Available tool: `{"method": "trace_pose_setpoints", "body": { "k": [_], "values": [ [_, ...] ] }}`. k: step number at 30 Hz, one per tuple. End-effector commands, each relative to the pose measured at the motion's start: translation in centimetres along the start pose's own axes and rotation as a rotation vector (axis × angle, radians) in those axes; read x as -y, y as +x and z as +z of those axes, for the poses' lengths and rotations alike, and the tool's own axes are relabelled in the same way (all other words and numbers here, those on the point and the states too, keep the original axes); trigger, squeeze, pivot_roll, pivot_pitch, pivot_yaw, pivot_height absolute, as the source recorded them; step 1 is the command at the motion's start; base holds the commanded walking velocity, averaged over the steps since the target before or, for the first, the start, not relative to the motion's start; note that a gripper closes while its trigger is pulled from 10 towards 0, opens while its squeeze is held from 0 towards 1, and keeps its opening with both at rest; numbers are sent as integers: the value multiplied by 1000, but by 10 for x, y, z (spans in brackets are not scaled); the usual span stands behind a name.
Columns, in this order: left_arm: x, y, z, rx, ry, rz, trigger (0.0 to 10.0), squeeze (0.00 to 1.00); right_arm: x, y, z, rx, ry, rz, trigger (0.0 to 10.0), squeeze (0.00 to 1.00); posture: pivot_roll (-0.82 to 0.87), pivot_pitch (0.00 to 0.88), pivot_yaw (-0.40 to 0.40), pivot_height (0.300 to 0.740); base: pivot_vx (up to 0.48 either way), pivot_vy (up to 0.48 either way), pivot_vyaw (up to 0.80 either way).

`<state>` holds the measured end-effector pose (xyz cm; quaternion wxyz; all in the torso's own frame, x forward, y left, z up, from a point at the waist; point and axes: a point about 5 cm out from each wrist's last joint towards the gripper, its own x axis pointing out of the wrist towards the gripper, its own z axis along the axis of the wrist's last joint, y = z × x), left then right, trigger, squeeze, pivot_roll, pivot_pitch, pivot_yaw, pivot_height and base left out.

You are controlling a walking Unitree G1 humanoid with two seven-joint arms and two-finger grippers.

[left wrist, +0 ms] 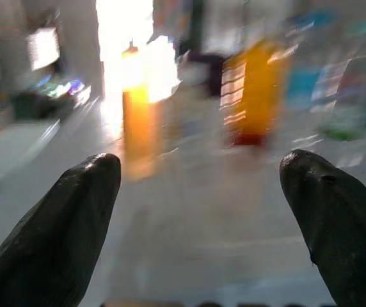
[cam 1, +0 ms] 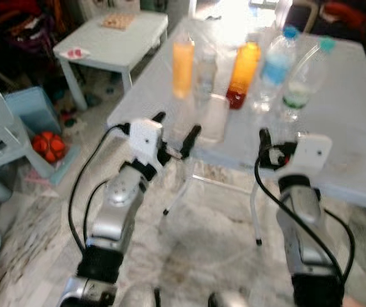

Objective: Restocking fridge

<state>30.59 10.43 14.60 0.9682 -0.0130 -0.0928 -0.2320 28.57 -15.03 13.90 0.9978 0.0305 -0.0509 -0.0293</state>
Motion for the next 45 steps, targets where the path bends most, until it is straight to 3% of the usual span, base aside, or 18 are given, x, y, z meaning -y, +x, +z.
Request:
{"method": "trace_pose_setpoints", "body": {
  "k": [1,24,29,37,41,45],
  "values": [
    [8,5,5,23,-3,-22,10000,0,9,1,4,13,-18,-17,10000,0,55,102,4,740,379,0,0],
    [-2,6,8,25,11,14,10000,0,-8,-5,-1,-27,61,97,10000,0,56,111,10,740,16,0,0],
    [-7,3,4,-1,31,13,10000,0,-15,-4,-7,-89,145,135,10000,0,57,116,13,740,0,0,0],
    [2,2,1,-9,38,-11,10000,0,-25,-3,-7,-94,174,188,10000,0,61,119,10,740,0,0,0],
    [4,1,0,-11,41,-20,10000,0,-27,-1,-10,-141,267,176,10000,0,62,121,8,740,0,0,0],
    [3,1,0,-11,44,-21,10000,0,-26,0,-10,-150,273,178,10000,0,64,122,8,740,0,0,0]
  ]
}}
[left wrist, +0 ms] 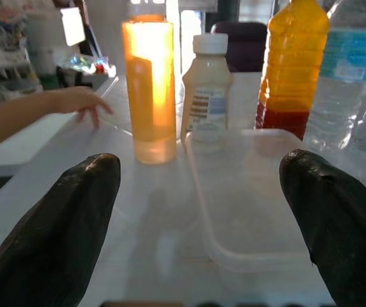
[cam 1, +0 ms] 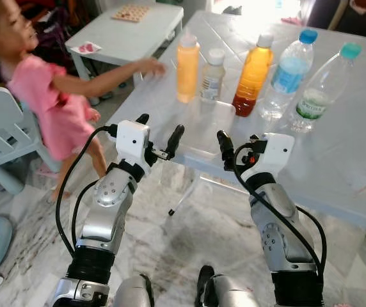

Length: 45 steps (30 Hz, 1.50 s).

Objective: Restocking fridge

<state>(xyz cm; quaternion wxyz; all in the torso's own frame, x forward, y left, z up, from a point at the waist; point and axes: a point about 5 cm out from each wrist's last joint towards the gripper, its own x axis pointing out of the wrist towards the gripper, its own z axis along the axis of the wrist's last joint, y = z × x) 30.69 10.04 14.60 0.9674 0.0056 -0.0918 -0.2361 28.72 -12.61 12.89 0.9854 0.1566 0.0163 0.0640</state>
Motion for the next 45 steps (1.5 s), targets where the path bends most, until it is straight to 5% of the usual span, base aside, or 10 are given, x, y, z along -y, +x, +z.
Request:
{"method": "trace_pose_setpoints", "body": {
  "k": [1,37,38,39,40,45],
  "values": [
    [0,-1,0,-1,11,-10,10000,0,-3,2,0,-10,30,3,10000,0,64,122,8,740,0,0,0],
    [2,1,2,9,16,-18,10000,0,-23,14,-1,-62,254,111,10000,0,67,121,7,740,0,0,0],
    [2,2,2,9,17,-18,10000,0,-23,16,0,-65,267,108,2471,0,67,121,7,740,0,0,0],
    [3,1,2,9,17,-18,10000,0,-23,17,0,-65,271,107,2471,0,70,122,4,740,0,0,0],
    [3,1,2,9,16,-18,10000,0,-24,18,0,-65,272,108,0,0,70,122,4,740,0,0,0],
    [3,1,2,7,16,-16,10000,0,-25,22,2,-65,291,118,0,0,72,122,2,740,0,0,0]
  ]
}}
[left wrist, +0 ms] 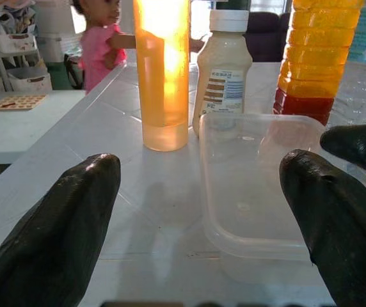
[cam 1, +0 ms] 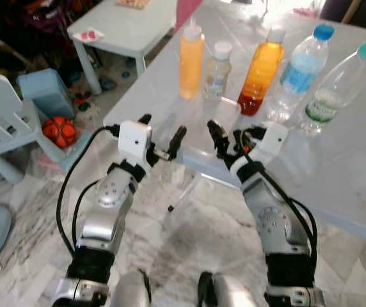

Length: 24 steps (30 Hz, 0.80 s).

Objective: Restocking fridge

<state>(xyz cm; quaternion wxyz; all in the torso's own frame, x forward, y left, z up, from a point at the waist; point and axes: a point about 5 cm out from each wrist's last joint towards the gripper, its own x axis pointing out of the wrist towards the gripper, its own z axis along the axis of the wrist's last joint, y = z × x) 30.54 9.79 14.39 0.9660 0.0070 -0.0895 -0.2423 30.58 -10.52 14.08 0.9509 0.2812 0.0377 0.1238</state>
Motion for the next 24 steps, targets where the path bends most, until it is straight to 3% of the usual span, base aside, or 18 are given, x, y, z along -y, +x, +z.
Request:
{"method": "trace_pose_setpoints", "body": {
  "k": [1,13,24],
  "values": [
    [0,1,3,11,15,-3,10000,0,-3,2,-7,-28,52,-8,0,0,72,122,2,740,0,0,0],
    [1,2,4,14,14,-8,10000,0,1,3,-17,-98,154,-37,1137,0,69,125,3,740,0,0,0],
    [1,2,4,14,13,-5,10000,0,8,3,-16,-102,192,-79,392,0,70,127,0,740,0,0,0]
  ]
}}
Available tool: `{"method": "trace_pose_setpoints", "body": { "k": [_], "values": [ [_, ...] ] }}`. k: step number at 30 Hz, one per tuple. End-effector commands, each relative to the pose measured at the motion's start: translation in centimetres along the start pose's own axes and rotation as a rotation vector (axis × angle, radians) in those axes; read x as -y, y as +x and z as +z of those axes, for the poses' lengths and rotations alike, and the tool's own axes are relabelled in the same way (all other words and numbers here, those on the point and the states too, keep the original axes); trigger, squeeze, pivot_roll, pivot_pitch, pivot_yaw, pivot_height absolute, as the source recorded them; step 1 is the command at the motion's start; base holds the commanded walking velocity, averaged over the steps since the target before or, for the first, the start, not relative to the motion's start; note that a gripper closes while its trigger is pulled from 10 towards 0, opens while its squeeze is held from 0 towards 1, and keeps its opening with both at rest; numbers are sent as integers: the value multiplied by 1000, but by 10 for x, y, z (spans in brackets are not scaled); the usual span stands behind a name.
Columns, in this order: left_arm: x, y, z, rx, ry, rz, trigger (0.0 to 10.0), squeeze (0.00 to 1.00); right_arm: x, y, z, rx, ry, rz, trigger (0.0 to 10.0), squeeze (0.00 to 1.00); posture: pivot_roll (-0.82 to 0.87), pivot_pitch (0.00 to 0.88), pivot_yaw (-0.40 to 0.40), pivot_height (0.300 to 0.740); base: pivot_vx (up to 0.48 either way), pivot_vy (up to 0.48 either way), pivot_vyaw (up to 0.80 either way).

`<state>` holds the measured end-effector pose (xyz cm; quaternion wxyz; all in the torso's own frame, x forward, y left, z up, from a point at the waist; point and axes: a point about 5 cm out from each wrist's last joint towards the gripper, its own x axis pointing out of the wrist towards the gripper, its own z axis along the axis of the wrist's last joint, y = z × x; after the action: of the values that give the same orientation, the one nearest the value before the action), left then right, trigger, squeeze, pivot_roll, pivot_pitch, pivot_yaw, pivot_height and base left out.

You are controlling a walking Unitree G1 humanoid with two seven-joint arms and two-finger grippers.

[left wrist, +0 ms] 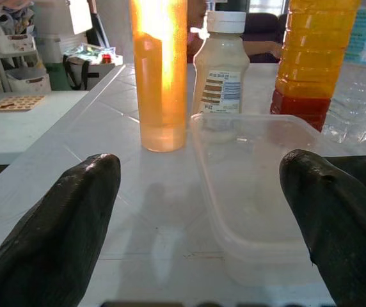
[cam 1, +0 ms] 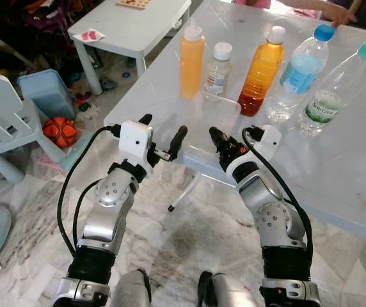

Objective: Restocking fridge

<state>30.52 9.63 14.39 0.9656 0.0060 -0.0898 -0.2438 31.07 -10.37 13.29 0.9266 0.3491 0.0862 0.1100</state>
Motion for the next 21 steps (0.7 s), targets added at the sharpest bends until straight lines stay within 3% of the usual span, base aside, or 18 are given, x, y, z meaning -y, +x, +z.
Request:
{"method": "trace_pose_setpoints", "body": {
  "k": [1,21],
  "values": [
    [0,1,4,13,16,-1,10000,0,6,-1,-8,-30,37,-42,196,0,70,127,1,740,0,0,0],
    [0,3,4,15,18,-1,10000,0,18,-2,-8,-44,50,-114,0,0,67,123,-1,740,0,0,0]
  ]
}}
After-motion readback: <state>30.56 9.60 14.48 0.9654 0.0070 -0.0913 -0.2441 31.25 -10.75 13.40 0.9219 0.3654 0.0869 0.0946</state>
